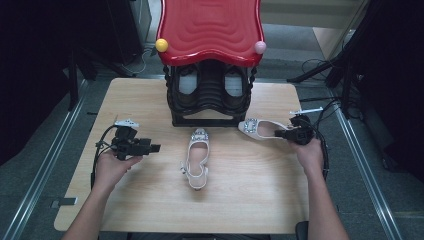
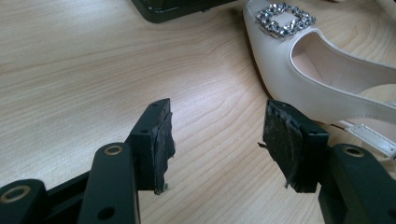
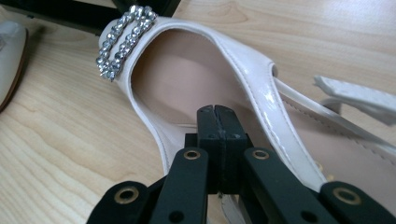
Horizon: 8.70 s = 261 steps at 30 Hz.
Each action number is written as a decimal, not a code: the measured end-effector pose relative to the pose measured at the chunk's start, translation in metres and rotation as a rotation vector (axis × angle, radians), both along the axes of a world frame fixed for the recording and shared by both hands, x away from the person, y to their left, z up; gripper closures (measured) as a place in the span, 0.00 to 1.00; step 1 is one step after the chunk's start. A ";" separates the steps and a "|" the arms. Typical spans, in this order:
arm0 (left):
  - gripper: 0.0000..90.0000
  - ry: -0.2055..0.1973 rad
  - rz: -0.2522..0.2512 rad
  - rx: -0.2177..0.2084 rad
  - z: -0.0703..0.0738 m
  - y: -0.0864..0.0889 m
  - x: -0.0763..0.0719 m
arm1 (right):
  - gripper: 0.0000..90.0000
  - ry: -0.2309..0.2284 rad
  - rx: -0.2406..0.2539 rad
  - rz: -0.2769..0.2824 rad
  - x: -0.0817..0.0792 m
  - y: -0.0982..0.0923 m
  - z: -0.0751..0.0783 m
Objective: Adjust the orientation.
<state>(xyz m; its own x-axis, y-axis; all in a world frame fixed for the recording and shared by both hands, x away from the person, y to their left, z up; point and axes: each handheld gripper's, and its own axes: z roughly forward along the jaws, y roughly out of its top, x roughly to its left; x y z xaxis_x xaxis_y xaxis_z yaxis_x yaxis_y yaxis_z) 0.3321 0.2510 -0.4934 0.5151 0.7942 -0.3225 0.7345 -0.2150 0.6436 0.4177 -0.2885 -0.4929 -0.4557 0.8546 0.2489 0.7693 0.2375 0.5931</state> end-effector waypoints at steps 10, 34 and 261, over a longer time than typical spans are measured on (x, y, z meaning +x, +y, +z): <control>0.48 -0.007 -0.014 -0.012 0.000 -0.004 0.012 | 1.00 -0.020 0.050 0.026 -0.014 0.016 0.005; 0.47 0.005 -0.032 0.003 -0.001 -0.009 0.016 | 0.75 -0.087 0.020 0.052 -0.016 -0.010 0.008; 1.00 0.126 -0.282 -0.045 -0.037 -0.089 0.012 | 1.00 0.035 0.049 0.211 -0.043 0.127 -0.026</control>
